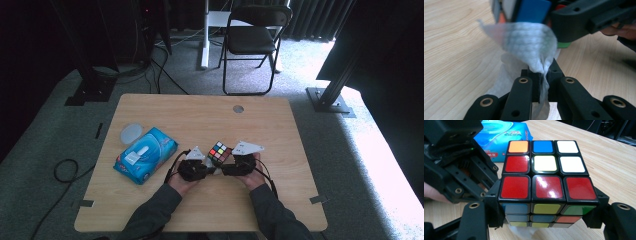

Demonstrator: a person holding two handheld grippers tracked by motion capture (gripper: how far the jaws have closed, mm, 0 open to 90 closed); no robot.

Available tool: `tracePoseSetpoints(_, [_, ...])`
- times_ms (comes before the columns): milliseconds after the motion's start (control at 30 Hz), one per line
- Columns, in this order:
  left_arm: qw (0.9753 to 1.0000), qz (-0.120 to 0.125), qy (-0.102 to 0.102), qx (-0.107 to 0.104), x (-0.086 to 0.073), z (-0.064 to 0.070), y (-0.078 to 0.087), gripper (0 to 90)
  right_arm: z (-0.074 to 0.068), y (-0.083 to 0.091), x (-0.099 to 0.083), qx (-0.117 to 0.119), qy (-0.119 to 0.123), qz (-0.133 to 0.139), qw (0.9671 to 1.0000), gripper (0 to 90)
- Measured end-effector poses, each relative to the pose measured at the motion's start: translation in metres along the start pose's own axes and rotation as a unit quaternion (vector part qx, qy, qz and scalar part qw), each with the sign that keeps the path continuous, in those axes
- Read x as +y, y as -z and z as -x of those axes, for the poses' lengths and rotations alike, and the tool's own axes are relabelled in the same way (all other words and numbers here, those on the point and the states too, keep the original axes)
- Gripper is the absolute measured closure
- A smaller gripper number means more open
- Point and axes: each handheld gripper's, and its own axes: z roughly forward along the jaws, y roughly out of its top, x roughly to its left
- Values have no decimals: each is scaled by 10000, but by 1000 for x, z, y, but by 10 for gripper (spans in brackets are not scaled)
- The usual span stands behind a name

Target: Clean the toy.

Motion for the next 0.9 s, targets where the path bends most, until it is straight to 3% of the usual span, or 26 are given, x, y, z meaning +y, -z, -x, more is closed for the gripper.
tracePoseSetpoints(400, [10000, 43, 33, 37, 0, -1, 0, 849, 0, 0, 0, 3, -1, 5, 10000, 338])
tracePoseSetpoints(900, [9993, 184, 188, 272, 2, -11, 8, 850, 0, 1, 1, -3, -1, 27, 10000, 338])
